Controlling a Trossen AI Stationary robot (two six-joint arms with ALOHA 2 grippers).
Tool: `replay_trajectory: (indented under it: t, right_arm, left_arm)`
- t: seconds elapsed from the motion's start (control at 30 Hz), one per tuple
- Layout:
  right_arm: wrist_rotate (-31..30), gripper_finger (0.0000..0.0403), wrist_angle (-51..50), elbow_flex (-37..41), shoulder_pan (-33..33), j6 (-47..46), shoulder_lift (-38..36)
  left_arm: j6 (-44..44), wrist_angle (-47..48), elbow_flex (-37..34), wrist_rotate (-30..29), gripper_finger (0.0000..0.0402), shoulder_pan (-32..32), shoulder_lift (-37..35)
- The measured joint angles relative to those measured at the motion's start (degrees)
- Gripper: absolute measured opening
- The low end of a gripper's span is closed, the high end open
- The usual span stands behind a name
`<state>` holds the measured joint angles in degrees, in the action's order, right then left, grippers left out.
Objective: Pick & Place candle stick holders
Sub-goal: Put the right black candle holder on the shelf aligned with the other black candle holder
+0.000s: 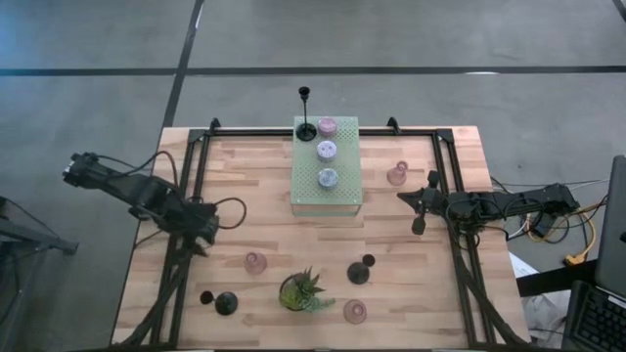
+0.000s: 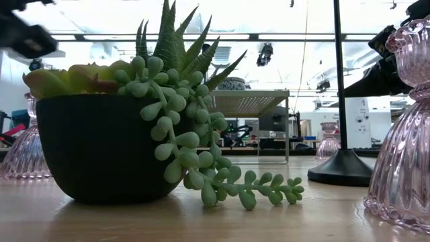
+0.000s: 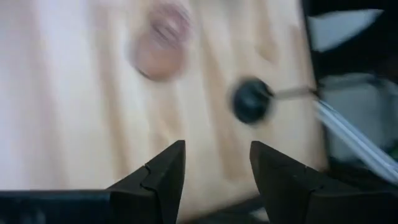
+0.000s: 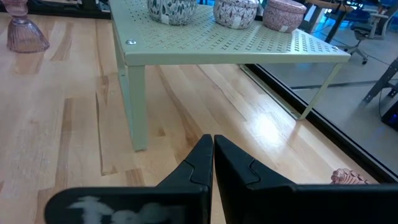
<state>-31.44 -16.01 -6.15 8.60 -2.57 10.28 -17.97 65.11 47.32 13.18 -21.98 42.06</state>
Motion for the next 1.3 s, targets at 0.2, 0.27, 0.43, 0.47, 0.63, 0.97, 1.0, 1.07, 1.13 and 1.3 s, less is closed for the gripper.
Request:
replay_trajectory:
  t: [0.2,0.27,0.43,0.47,0.63,0.97,1.0,1.07,1.13,1.3]
  right_arm:
    - [0.0,0.0008,0.0,0.0,0.0,0.0,0.0]
    - [0.0,0.0008,0.0,0.0,0.0,0.0,0.0]
    - [0.0,0.0009,0.0,0.0,0.0,0.0,0.0]
    - [0.0,0.0008,0.0,0.0,0.0,0.0,0.0]
    - [0.0,0.0008,0.0,0.0,0.0,0.0,0.0]
    - [0.0,0.0009,0.0,0.0,0.0,0.0,0.0]
    - [0.0,0.0008,0.0,0.0,0.0,0.0,0.0]
    - [0.0,0.0008,0.0,0.0,0.0,0.0,0.0]
    - [0.0,0.0008,0.0,0.0,0.0,0.0,0.0]
    - [-0.7,0.0008,0.0,0.0,0.0,4.6,0.0]
  left_arm:
    - [1.7,-7.1,1.3,-19.8,0.0184,0.0,0.1]
    - [1.7,-10.2,1.3,-26.6,0.0184,0.0,0.1]
    - [1.6,-17.2,1.3,-42.2,0.0184,0.0,0.2]
    - [1.6,-18.6,1.3,-44.3,0.0184,0.0,0.2]
    - [1.8,-20.9,1.9,-49.2,0.0184,0.0,0.1]
    - [1.4,-21.0,2.6,-49.3,0.0184,0.0,0.0]
    - [1.4,-21.0,2.6,-49.3,0.0184,0.0,0.1]
    - [1.5,-21.0,2.6,-49.3,0.0184,0.0,0.2]
    - [1.5,-21.0,2.6,-49.3,0.0184,0.0,0.2]
    - [1.5,-21.0,2.4,-49.3,0.0184,0.0,0.5]
